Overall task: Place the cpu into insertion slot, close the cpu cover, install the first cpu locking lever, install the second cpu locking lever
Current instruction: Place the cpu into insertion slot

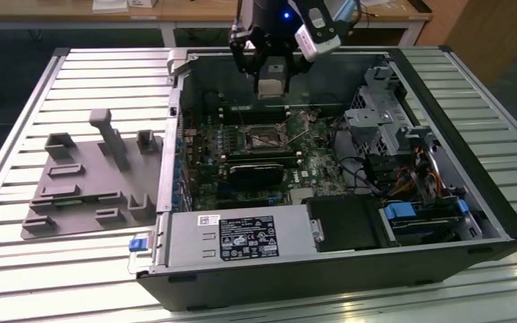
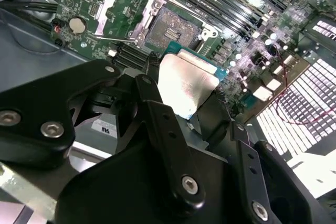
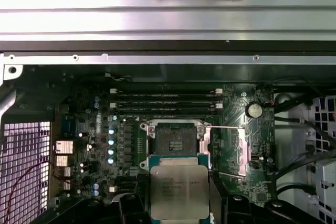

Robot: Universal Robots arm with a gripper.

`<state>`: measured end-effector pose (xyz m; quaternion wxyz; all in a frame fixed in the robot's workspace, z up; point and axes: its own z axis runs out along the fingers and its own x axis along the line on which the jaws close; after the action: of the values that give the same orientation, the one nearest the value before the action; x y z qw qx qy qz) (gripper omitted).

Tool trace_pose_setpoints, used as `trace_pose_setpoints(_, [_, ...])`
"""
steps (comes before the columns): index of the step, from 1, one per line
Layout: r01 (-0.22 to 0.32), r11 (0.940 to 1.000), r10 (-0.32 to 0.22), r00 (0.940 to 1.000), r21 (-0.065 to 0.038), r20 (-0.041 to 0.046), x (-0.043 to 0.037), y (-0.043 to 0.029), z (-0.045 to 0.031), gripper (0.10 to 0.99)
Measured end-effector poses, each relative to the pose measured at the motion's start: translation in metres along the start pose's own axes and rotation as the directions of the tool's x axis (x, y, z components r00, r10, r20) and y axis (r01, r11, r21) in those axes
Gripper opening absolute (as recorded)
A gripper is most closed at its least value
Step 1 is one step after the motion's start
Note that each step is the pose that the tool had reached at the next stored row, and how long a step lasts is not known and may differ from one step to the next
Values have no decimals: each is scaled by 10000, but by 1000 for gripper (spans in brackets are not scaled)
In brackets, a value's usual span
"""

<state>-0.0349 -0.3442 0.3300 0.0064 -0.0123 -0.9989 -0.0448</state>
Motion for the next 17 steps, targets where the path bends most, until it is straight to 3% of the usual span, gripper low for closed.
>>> trace_pose_setpoints(17, [1,10000,-1,10000,-1,11,-4,-23,262,537])
